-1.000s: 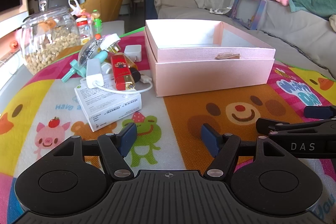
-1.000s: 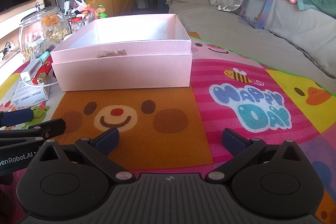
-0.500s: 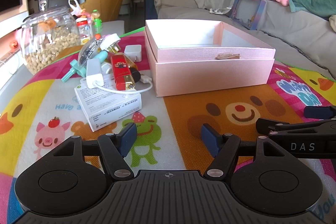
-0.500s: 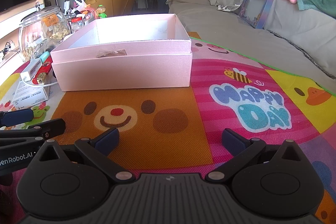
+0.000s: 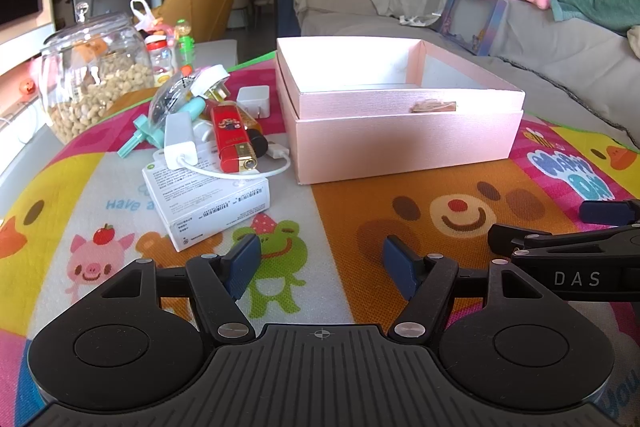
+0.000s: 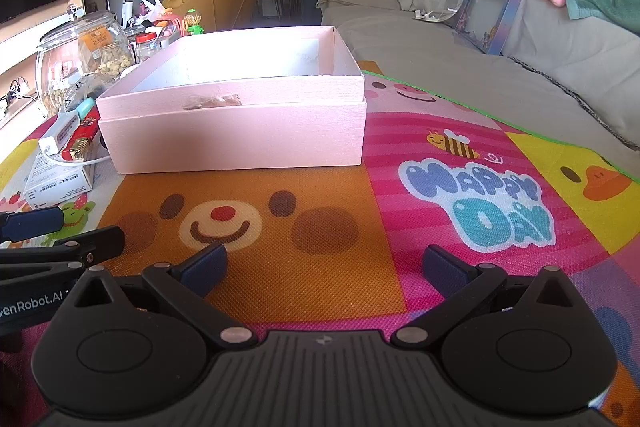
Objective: Organize rigid objects
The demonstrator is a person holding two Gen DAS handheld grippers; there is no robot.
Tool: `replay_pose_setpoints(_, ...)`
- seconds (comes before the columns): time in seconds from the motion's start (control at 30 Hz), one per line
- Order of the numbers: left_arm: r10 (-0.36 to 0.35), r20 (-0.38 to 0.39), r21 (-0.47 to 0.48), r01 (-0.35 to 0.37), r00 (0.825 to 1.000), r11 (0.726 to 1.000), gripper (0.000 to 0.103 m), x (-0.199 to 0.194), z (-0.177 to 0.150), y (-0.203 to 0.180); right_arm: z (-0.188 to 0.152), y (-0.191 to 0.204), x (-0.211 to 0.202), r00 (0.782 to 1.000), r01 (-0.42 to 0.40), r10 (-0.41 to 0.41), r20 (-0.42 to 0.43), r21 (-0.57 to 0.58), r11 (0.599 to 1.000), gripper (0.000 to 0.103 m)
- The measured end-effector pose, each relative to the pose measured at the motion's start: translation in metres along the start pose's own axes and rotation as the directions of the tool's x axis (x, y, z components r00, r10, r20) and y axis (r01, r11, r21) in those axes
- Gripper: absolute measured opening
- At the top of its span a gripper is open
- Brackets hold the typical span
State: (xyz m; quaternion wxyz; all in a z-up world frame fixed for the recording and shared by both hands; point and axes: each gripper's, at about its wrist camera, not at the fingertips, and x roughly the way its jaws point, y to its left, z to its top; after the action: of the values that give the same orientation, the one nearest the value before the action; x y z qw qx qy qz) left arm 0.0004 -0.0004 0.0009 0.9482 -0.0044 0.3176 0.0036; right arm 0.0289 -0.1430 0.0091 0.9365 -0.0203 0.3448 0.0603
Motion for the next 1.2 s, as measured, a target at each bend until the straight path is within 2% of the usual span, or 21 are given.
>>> replay_pose_setpoints(0.8,0.005,0.002,0.006,-0.005,1.0,1.0,0.073,0.0,-0.001,0.001,0.0,-0.001,0.002,1.0,-0.01,0.01,-0.006,0.003,1.0,0.103)
replay_pose_setpoints(1.0,0.0,0.002,0.001,0.0,1.0,1.0,0.072,-0.001,-0.001,0.002,0.009,-0.003,0.004,0.996,-0.051,0.048,-0.074,-0.029,0.998,0.103)
replay_pose_setpoints(1.13,-0.051,0.011,-0.059,0.051,0.999,0.997,0.065,-0.01,0.003,0.021,0.012,0.0,0.006,0.994,-0.051,0.046,-0.096,-0.045,0.998,0.103)
replay_pose_setpoints(1.2,-0.034,0.047,-0.083,0.038,0.998,0.996,0.065,-0.021,0.01,0.038,0.012,0.0,0.006,0.993,-0.056,0.051,-0.105,-0.047,0.997,0.103)
